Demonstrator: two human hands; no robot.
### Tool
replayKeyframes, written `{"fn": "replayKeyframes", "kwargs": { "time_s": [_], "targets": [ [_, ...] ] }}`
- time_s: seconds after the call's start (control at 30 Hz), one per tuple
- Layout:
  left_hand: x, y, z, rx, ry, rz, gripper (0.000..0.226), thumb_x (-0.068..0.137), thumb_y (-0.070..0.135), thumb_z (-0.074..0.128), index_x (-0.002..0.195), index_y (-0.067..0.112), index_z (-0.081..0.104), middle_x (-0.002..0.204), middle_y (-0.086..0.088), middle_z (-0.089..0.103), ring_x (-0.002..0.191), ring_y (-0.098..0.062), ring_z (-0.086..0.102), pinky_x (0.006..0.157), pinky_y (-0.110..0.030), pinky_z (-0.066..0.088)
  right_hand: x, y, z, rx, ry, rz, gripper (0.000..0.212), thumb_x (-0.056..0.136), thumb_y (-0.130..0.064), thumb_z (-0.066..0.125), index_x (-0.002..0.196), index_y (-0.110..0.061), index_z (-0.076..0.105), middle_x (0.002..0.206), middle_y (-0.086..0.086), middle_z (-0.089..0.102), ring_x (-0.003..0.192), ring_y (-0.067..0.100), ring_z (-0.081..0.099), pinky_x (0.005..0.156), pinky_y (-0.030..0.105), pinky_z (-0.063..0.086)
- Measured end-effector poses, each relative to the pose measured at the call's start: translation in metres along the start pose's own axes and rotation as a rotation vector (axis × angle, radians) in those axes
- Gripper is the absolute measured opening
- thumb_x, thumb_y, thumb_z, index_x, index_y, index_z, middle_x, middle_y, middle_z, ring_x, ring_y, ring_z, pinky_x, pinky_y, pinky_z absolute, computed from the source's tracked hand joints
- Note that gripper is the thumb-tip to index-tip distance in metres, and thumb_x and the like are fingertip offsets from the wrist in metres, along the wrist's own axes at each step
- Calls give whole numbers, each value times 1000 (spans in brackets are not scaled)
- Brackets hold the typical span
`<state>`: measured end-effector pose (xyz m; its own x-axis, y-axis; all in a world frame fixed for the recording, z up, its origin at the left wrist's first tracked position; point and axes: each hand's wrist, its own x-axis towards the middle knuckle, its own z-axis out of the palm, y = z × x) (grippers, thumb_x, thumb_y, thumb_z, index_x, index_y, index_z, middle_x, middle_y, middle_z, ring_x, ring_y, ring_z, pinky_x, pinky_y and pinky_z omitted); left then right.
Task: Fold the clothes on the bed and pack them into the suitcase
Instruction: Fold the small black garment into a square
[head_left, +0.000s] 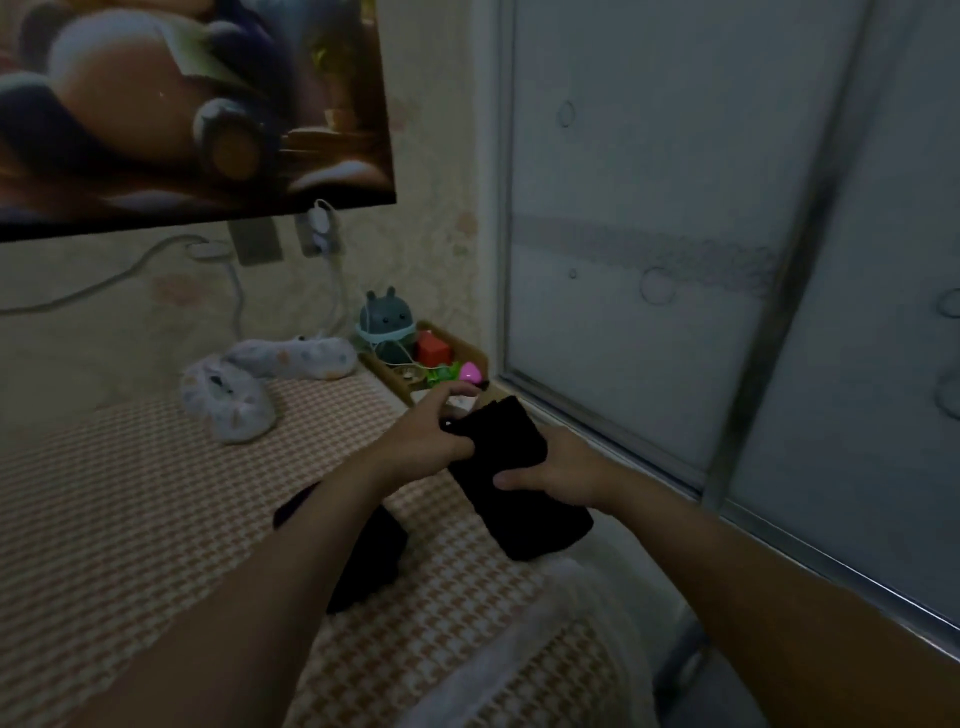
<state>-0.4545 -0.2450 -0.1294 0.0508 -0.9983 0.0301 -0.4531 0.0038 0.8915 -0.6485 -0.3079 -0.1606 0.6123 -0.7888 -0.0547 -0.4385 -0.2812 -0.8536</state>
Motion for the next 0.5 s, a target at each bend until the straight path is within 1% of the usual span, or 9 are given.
{"fn": "replayKeyframes", "kwargs": {
  "time_s": [0.07, 0.13, 0.17, 0.2, 0.27, 0.33, 0.4, 0.47, 0.5],
  "targets": [
    [11, 21, 29, 199, -188, 84, 50, 78, 19, 78, 121, 33, 54, 113, 8, 57, 93, -1, 60, 66, -13, 48, -16, 19, -26, -222, 68, -29, 57, 66, -41, 86, 118, -28, 64, 108, -6, 70, 97, 11, 66, 88, 35, 54],
    [24, 33, 70, 332, -189, 228, 30, 74, 34, 82, 97, 35, 63, 94, 15, 63, 84, 5, 61, 67, -15, 49, -35, 45, -52, -373, 126, -28, 63, 65, -48, 82, 122, -29, 61, 113, -4, 68, 101, 14, 64, 88, 35, 53],
    [31, 37, 94, 338, -157, 282, 23, 74, 35, 82, 86, 36, 62, 83, 14, 64, 76, 6, 61, 65, -18, 48, -47, 59, -65, -423, 162, -18, 66, 66, -50, 81, 124, -29, 59, 116, -3, 67, 104, 15, 63, 89, 34, 52],
    [38, 38, 120, 318, -148, 297, 20, 75, 34, 81, 82, 35, 62, 77, 13, 64, 71, 6, 60, 63, -18, 45, -60, 73, -78, -449, 202, -9, 68, 68, -50, 80, 128, -28, 56, 119, -3, 66, 106, 16, 62, 89, 32, 51],
    [51, 42, 173, 246, -196, 307, 19, 76, 34, 78, 90, 30, 67, 82, 10, 68, 77, 2, 64, 68, -22, 48, -91, 105, -102, -383, 298, 8, 72, 72, -46, 79, 134, -28, 48, 126, -5, 60, 111, 13, 59, 91, 26, 48],
    [63, 46, 231, 222, -251, 347, 28, 77, 32, 75, 103, 24, 70, 93, 6, 70, 87, -6, 66, 77, -29, 52, -123, 142, -122, -285, 401, -5, 81, 74, -42, 79, 143, -28, 37, 132, -5, 55, 115, 12, 56, 92, 21, 43],
    [73, 48, 289, 241, -324, 403, 26, 79, 30, 73, 104, 24, 70, 98, 2, 68, 91, -9, 63, 83, -31, 50, -155, 182, -138, -253, 478, 3, 86, 78, -40, 76, 148, -29, 28, 134, -3, 56, 117, 14, 56, 92, 22, 42],
    [81, 48, 348, 253, -384, 442, 25, 79, 31, 71, 104, 31, 67, 101, -1, 62, 95, -9, 59, 90, -29, 47, -187, 223, -150, -228, 533, 31, 81, 83, -39, 71, 149, -31, 25, 133, -4, 58, 117, 12, 57, 93, 25, 45],
    [83, 47, 377, 237, -404, 447, 29, 79, 27, 72, 107, 31, 64, 103, 0, 61, 96, -8, 57, 91, -27, 46, -202, 244, -155, -218, 561, 32, 76, 85, -38, 69, 148, -32, 27, 134, -6, 57, 118, 10, 56, 95, 26, 45]
  ]
}}
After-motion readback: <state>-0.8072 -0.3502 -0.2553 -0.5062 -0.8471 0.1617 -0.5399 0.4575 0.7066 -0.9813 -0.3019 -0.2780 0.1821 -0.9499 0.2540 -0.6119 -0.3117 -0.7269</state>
